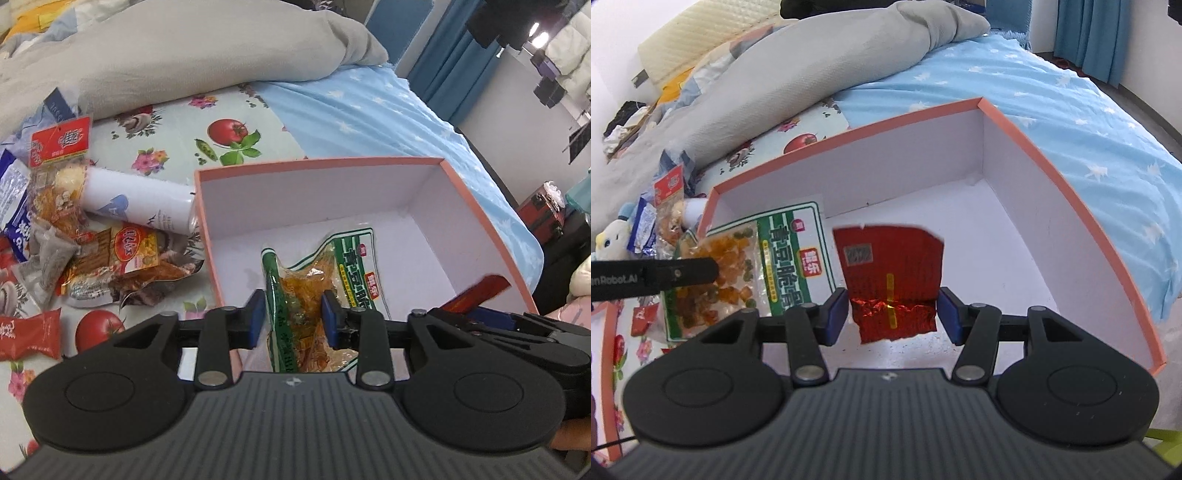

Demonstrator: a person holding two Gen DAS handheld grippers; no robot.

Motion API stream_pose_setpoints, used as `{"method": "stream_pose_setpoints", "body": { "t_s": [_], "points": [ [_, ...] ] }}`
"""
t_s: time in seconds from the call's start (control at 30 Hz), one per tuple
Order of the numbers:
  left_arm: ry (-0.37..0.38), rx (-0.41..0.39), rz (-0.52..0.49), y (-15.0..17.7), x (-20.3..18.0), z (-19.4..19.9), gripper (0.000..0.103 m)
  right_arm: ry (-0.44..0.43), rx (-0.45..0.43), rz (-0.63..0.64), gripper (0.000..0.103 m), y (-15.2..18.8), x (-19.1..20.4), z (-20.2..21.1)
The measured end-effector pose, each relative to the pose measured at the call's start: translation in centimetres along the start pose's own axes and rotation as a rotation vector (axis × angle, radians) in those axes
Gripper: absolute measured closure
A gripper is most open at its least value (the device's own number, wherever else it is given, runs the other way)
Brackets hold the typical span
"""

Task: Organize snacks
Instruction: 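Open both tools to drop the bag and packet into the box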

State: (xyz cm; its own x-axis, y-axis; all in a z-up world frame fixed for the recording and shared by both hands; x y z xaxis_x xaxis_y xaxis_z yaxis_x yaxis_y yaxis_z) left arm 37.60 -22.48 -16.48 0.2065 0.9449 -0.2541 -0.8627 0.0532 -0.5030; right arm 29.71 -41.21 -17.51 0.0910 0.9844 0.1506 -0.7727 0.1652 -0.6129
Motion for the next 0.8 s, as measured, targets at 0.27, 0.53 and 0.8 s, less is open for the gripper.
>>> {"method": "stream_pose_setpoints", "body": {
  "t_s": [0.27, 0.53, 0.8],
  "points": [
    [-0.018, -0.063, -0.012, 0.0, 0.0, 3.6, 0.037, 0.003, -0.041, -0.003, 0.031, 0.0, 0.4, 2.6],
    [-0.016, -0.156, -0.04, 1.4, -0.4, 9.7, 0.037, -0.023, -0.136, 0.002, 0.031, 0.4, 1.8, 7.4],
    [-0.012, -0.251, -0.054, 4.0, -0.8, 15.7, 0.037, -0.035, -0.213, 0.035, 0.031, 1.7, 3.9, 11.8]
  ]
}}
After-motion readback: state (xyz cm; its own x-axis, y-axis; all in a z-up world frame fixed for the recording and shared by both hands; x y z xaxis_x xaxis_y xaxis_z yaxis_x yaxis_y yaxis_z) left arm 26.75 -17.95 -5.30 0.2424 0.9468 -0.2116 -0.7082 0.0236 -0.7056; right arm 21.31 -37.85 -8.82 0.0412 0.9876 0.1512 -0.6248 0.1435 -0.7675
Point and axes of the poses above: each gripper's, at about its wrist camera, not at the fingertips, and z roughly against the way its jaws point, x to its left, y to its underside, the point moved 3 cm from there along -z, roughly the way its jaws point, and after that the axes turned 2 degrees about z, right-handed, at the moved point
